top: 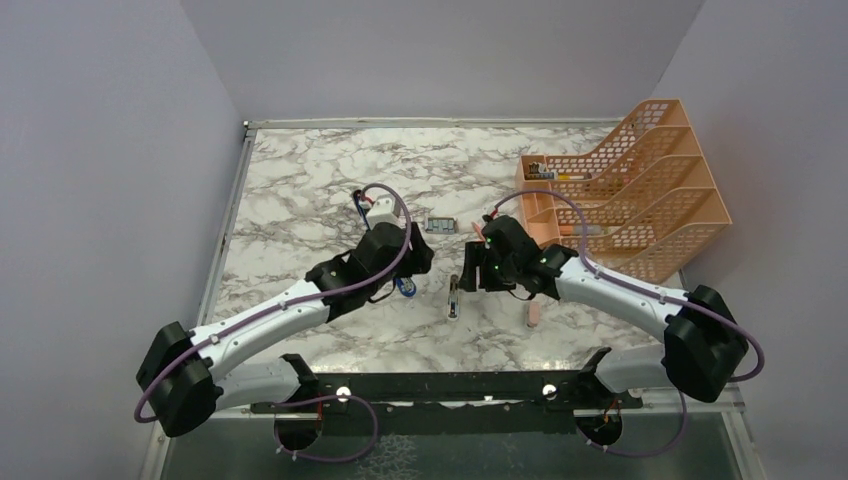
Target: Load the staples into the stapler
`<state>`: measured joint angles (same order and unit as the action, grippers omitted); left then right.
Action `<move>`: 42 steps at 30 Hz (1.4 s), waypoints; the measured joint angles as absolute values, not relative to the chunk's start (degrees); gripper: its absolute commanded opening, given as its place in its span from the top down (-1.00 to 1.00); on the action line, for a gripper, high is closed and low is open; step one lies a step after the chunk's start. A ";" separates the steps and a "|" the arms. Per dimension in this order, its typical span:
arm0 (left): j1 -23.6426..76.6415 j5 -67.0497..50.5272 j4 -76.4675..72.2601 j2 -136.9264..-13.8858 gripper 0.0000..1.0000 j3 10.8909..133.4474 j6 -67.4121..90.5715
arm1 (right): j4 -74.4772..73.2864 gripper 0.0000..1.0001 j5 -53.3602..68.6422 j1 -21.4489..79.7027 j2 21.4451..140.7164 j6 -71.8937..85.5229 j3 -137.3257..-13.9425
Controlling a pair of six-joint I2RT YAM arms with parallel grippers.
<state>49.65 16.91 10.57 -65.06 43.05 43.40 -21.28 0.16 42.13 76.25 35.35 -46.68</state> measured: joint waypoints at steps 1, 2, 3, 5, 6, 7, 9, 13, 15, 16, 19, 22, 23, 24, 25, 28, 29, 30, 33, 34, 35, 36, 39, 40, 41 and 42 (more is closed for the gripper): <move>49.65 16.91 10.57 -65.06 -0.46 43.05 43.40 | -21.89 -0.43 -1.21 43.53 76.34 36.16 -46.74; 49.63 19.84 11.81 -63.88 -0.53 44.93 42.26 | -22.55 -0.49 -2.61 45.08 76.53 36.75 -46.89; 49.63 22.22 12.84 -63.09 -0.58 46.26 41.23 | -23.35 -0.52 -4.29 46.72 76.99 37.63 -47.27; 49.63 27.75 14.59 -61.17 -0.67 48.80 38.41 | -24.43 -0.53 -7.79 50.43 78.59 39.68 -48.36; 49.63 29.67 15.09 -60.42 -0.71 49.56 37.39 | -24.86 -0.53 -9.17 51.75 79.48 40.60 -48.88; 49.63 31.68 15.79 -59.79 -0.74 50.33 36.45 | -25.26 -0.53 -10.09 52.97 80.36 41.41 -49.32; 49.63 35.20 16.86 -58.76 -0.78 51.33 34.74 | -25.65 -0.53 -11.40 54.46 81.91 42.92 -49.78; 49.63 39.48 18.41 -58.04 -0.79 51.75 32.99 | -26.87 -0.45 -12.91 55.88 85.76 45.36 -51.11; 49.63 40.97 19.20 -58.02 -0.79 51.75 32.27 | -27.31 -0.39 -13.28 56.75 88.20 46.50 -52.25; 49.63 41.54 19.49 -58.02 -0.80 51.75 31.99 | -27.42 -0.36 -13.37 57.19 89.27 46.92 -52.73; 49.63 42.63 19.55 -58.02 -0.80 51.72 30.98 | -27.83 -0.28 -13.45 58.11 91.79 47.86 -53.84; 49.56 43.18 19.57 -58.02 -0.81 51.57 30.28 | -28.16 -0.14 -13.45 58.46 93.43 48.27 -54.76; 49.50 43.31 19.57 -58.02 -0.82 51.48 30.06 | -28.32 -0.07 -13.45 58.52 93.84 48.45 -55.09; 49.36 43.40 19.57 -58.02 -0.84 51.29 29.89 | -28.38 -0.02 -13.45 58.54 94.17 48.49 -55.37; 49.17 43.42 19.57 -58.02 -0.86 51.05 29.67 | -28.47 0.01 -13.45 58.54 94.52 48.64 -55.66; 48.88 43.42 19.59 -58.02 -0.89 50.57 29.47 | -28.69 0.11 -13.85 58.59 95.61 49.47 -56.38; 48.73 43.42 19.62 -58.02 -0.89 50.48 29.43 | -28.88 0.14 -14.13 58.59 95.94 49.65 -56.53; 48.64 43.42 19.62 -58.02 -0.89 50.43 29.39 | -29.15 0.17 -14.41 58.61 96.29 49.82 -56.73; 48.23 43.42 19.62 -58.02 -0.90 50.35 29.30 | -29.95 0.23 -15.11 58.94 97.32 50.11 -57.54; 48.01 43.42 19.64 -58.02 -0.91 50.28 29.30 | -30.15 0.24 -15.29 58.94 97.65 50.09 -57.98; 47.92 43.42 19.66 -58.00 -0.92 50.17 29.32 | -30.24 0.25 -15.40 58.94 98.00 50.04 -58.39; 47.70 43.40 19.79 -57.89 -0.93 49.95 29.34 | -30.37 0.25 -15.44 58.94 98.32 49.91 -58.78; 47.29 43.29 20.01 -57.08 -0.93 48.86 29.56 | -30.50 0.27 -15.49 58.94 99.07 49.23 -59.72; 47.07 43.13 20.21 -56.69 -0.93 48.49 29.56 | -30.48 0.27 -15.57 58.94 99.42 48.90 -60.12; 46.85 43.00 20.49 -56.38 -0.93 48.25 29.56 | -30.46 0.27 -15.64 58.89 99.98 48.38 -60.86; 46.59 42.87 20.91 -56.10 -0.93 48.07 29.54 | -30.24 0.27 -15.66 58.83 100.49 47.97 -61.47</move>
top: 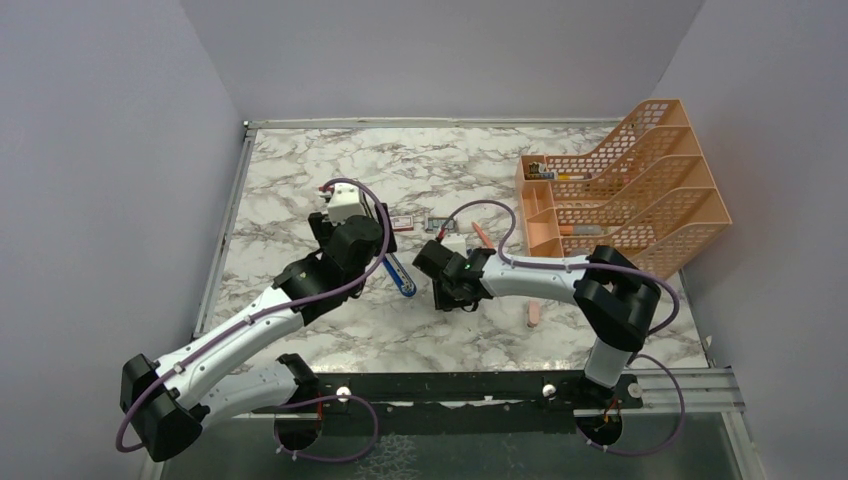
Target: Load the staples into the stapler
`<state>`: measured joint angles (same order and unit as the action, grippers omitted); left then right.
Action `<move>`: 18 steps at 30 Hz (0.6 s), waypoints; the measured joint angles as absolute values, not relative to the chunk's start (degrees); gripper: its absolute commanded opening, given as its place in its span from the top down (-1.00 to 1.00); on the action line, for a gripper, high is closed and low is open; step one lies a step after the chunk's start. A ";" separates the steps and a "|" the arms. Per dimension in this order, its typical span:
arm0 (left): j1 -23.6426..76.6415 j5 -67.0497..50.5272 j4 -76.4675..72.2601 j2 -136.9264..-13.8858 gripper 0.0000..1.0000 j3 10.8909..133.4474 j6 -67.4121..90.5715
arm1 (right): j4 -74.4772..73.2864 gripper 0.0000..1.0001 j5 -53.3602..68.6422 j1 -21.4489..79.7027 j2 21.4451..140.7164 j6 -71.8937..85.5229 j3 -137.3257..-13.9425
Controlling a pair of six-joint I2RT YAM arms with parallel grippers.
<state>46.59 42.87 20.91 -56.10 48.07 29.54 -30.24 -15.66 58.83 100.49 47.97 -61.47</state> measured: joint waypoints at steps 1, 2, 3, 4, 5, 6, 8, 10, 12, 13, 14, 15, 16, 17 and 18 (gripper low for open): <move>46.44 42.78 21.21 -55.94 -0.93 48.03 29.54 | -29.85 0.27 -15.62 58.52 100.97 47.31 -62.04; 46.17 42.65 21.37 -55.83 -0.93 48.03 29.50 | -29.50 0.27 -15.59 58.24 101.34 46.68 -62.48; 46.00 42.59 21.58 -55.77 -0.93 48.03 29.47 | -29.08 0.27 -15.51 58.00 101.73 45.87 -62.94; 45.74 42.46 21.80 -55.77 -0.94 48.03 29.45 | -28.62 0.27 -15.38 57.65 102.19 45.04 -63.46; 45.52 42.35 22.28 -55.77 -0.93 48.03 29.43 | -28.16 0.27 -15.14 57.10 102.91 43.81 -64.38; 45.36 42.24 22.57 -55.77 -0.94 48.03 29.43 | -27.88 0.27 -15.05 56.71 103.59 42.98 -65.19; 45.01 42.00 22.96 -55.77 -0.93 48.03 29.39 | -27.49 0.27 -14.50 56.03 105.84 40.91 -67.96; 44.56 41.78 23.33 -55.77 -0.93 48.07 29.36 | -26.48 0.26 -13.54 55.11 108.36 38.79 -70.85; 44.23 41.58 23.59 -55.66 -0.93 48.10 29.34 | -25.93 0.27 -12.29 54.30 109.86 37.06 -72.66; 44.07 41.52 23.73 -55.57 -0.94 48.10 29.32 | -25.56 0.26 -11.57 53.82 110.56 36.12 -73.49; 43.92 41.45 23.79 -55.46 -0.93 48.10 29.34 | -25.34 0.26 -10.59 53.34 111.33 35.14 -74.56; 43.81 41.39 23.90 -55.33 -0.94 48.14 29.34 | -25.23 0.26 -9.98 53.04 111.87 34.30 -75.33; 43.59 41.36 24.03 -55.20 -0.94 48.21 29.32 | -25.12 0.25 -9.17 52.75 112.60 33.43 -76.27; 43.46 41.32 24.14 -55.11 -0.94 48.29 29.32 | -25.12 0.25 -8.49 52.66 113.34 32.71 -77.28; 43.33 41.25 24.16 -55.00 -0.94 48.38 29.34 | -25.10 0.23 -7.79 52.40 114.04 31.86 -78.32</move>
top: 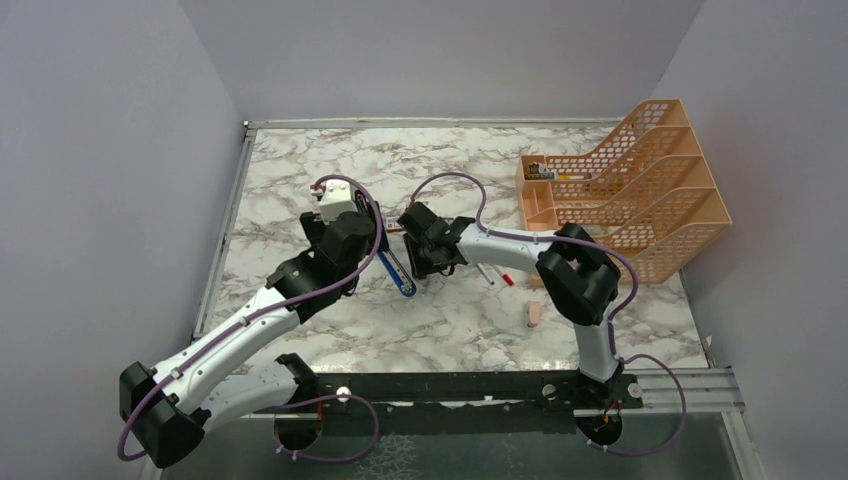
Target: Load the staples into the stapler
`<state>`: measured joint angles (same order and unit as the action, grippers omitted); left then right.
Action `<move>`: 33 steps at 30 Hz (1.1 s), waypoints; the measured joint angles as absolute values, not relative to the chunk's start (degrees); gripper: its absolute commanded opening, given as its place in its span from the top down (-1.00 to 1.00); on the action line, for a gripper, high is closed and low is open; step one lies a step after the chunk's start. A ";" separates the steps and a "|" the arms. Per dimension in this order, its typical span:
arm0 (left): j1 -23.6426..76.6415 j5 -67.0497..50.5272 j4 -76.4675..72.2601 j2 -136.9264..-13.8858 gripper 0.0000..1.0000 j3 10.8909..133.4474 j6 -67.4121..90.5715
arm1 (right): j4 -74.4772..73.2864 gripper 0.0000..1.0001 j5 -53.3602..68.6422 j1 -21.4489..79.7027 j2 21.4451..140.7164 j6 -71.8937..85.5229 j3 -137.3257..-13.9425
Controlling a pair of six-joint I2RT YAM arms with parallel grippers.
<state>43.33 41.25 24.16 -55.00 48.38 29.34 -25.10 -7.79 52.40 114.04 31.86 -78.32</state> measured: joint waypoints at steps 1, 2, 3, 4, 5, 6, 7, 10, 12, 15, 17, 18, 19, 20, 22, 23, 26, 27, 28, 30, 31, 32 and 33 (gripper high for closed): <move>43.18 41.15 24.27 -54.96 -0.94 48.51 29.34 | -25.06 0.21 -7.25 52.21 114.74 31.07 -79.31; 43.07 41.06 24.51 -54.94 -0.94 48.73 29.32 | -25.06 0.19 -6.61 52.10 115.31 30.35 -80.12; 42.89 40.93 24.67 -54.96 -0.94 49.04 29.32 | -25.06 0.16 -6.26 52.07 115.72 29.82 -80.71; 42.81 40.91 24.71 -54.94 -0.94 49.25 29.32 | -25.10 0.12 -5.98 52.07 116.03 29.36 -81.14; 42.78 40.88 24.77 -54.92 -0.94 49.50 29.32 | -25.12 0.08 -5.78 52.07 116.18 29.02 -81.38; 42.70 40.75 24.95 -54.92 -0.94 49.76 29.32 | -25.10 0.04 -5.67 52.07 116.22 28.80 -81.43; 42.61 40.71 25.02 -54.92 -0.94 50.00 29.32 | -25.10 0.01 -5.61 52.07 116.22 28.62 -81.43; 42.37 40.42 25.04 -54.78 -0.94 50.24 29.30 | -25.19 -0.08 -5.72 52.10 116.07 28.56 -81.43; 42.33 40.25 25.08 -54.74 -0.94 50.24 29.28 | -25.67 -0.10 -5.93 52.12 115.79 28.64 -81.41; 42.17 39.88 25.43 -54.74 -0.94 50.41 29.26 | -26.04 -0.10 -6.72 52.12 114.02 28.95 -80.34; 42.09 39.53 25.65 -54.74 -0.94 50.89 29.23 | -26.63 -0.10 -7.49 52.12 110.80 29.41 -78.50; 42.06 39.29 25.63 -54.74 -0.94 51.05 29.26 | -26.61 -0.10 -7.99 52.12 108.86 29.58 -77.45; 42.06 38.96 25.61 -54.68 -0.94 51.16 29.23 | -26.63 -0.12 -8.60 52.12 106.52 29.82 -76.20; 42.06 38.48 25.63 -54.57 -0.94 51.16 29.23 | -26.70 -0.14 -9.34 52.12 104.09 29.91 -74.89; 42.00 37.32 25.61 -54.52 -0.94 51.16 29.06 | -27.24 -0.16 -11.81 52.12 99.35 29.89 -72.82; 41.98 36.49 25.61 -54.52 -0.94 51.16 28.77 | -27.79 -0.17 -13.45 52.10 97.12 29.87 -71.94; 41.95 34.26 25.58 -54.57 -0.94 51.35 27.75 | -30.44 -0.21 -17.89 51.62 91.83 29.91 -69.65; 41.95 33.23 25.58 -54.65 -0.94 51.72 27.33 | -31.29 -0.22 -19.22 51.31 90.04 29.95 -68.40; 41.95 32.16 25.32 -54.78 -0.94 52.12 27.07 | -32.18 -0.23 -20.29 50.98 88.42 30.04 -67.22; 41.95 30.72 24.60 -54.83 -0.94 52.38 26.83 | -35.27 -0.34 -22.50 50.22 84.03 30.94 -63.88; 41.95 30.00 24.36 -54.83 -0.94 52.38 26.85 | -36.67 -0.40 -23.40 49.89 81.89 31.51 -62.43; 41.95 29.52 24.23 -54.83 -0.94 52.38 26.89 | -38.09 -0.46 -24.21 49.50 79.57 32.05 -60.99; 41.95 28.99 24.10 -54.87 -0.94 52.38 26.94 | -39.20 -0.51 -24.71 49.34 77.69 32.73 -59.94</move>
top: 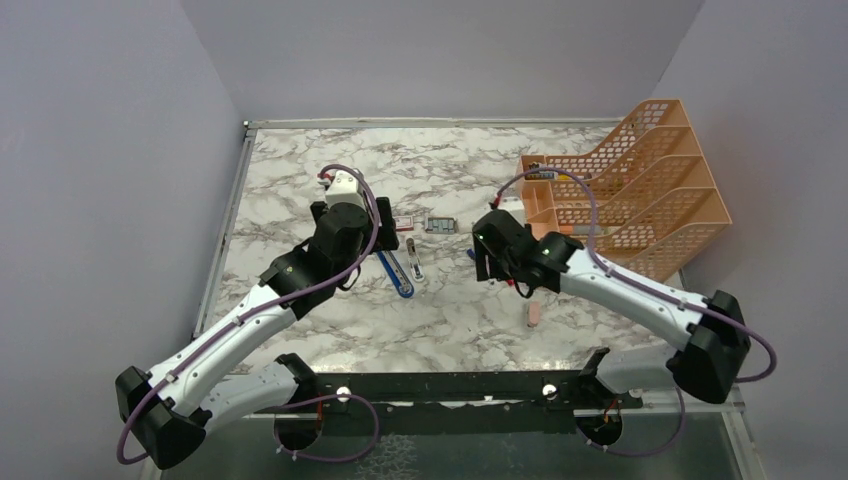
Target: Load the staples into the stapler
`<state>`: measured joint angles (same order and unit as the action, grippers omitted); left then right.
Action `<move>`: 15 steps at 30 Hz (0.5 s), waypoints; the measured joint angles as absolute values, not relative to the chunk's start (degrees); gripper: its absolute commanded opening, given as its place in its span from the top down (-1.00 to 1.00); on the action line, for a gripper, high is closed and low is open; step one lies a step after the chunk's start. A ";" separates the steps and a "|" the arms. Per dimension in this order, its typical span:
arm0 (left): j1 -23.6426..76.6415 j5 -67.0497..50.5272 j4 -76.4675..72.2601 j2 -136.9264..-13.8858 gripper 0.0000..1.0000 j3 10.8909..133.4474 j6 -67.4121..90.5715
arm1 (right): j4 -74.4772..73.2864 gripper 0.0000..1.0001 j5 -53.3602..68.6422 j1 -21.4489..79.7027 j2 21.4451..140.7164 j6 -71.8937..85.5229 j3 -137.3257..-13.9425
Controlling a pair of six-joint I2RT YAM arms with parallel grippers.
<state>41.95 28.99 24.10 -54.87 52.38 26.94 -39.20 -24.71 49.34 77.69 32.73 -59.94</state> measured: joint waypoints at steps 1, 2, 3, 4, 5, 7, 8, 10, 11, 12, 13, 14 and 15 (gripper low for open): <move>41.95 28.45 23.97 -54.94 -0.94 52.38 27.05 | -40.84 -0.55 -25.30 49.28 75.05 33.63 -58.54; 41.95 27.59 23.77 -55.02 -0.94 52.38 27.18 | -42.17 -0.59 -25.69 49.28 73.03 34.61 -57.52; 41.95 26.94 23.57 -55.13 -0.94 52.38 27.35 | -43.62 -0.61 -26.06 49.25 71.33 35.70 -56.69; 41.93 26.22 23.33 -55.22 -0.94 52.38 27.42 | -44.53 -0.61 -26.26 49.17 70.28 36.71 -56.07; 41.82 25.52 23.16 -55.44 -0.94 52.38 27.62 | -45.58 -0.62 -26.35 48.90 69.38 38.13 -55.31; 41.71 24.34 22.83 -55.86 -0.94 52.38 27.86 | -48.12 -0.62 -26.28 48.27 68.64 41.80 -53.47; 41.71 23.70 22.68 -56.07 -0.94 52.38 28.01 | -49.08 -0.62 -26.33 48.01 68.69 43.29 -52.82; 41.69 22.48 22.41 -56.75 -0.94 52.40 28.38 | -51.03 -0.62 -26.30 47.40 68.73 47.07 -51.13; 41.69 21.96 22.33 -56.99 -0.94 52.40 28.60 | -52.12 -0.62 -26.28 47.07 68.64 49.12 -50.11; 41.69 21.50 22.31 -57.17 -0.94 52.40 28.77 | -52.77 -0.62 -26.28 46.83 68.55 50.52 -49.39; 41.69 20.82 22.22 -57.36 -0.94 52.40 29.12 | -53.52 -0.62 -26.30 46.54 68.40 52.01 -48.51; 41.69 20.10 22.00 -57.49 -0.94 52.40 29.45 | -54.08 -0.62 -26.28 46.33 68.10 53.23 -47.70; 41.69 19.62 21.80 -57.60 -0.94 52.40 29.78 | -54.46 -0.62 -26.26 46.11 67.72 54.22 -46.96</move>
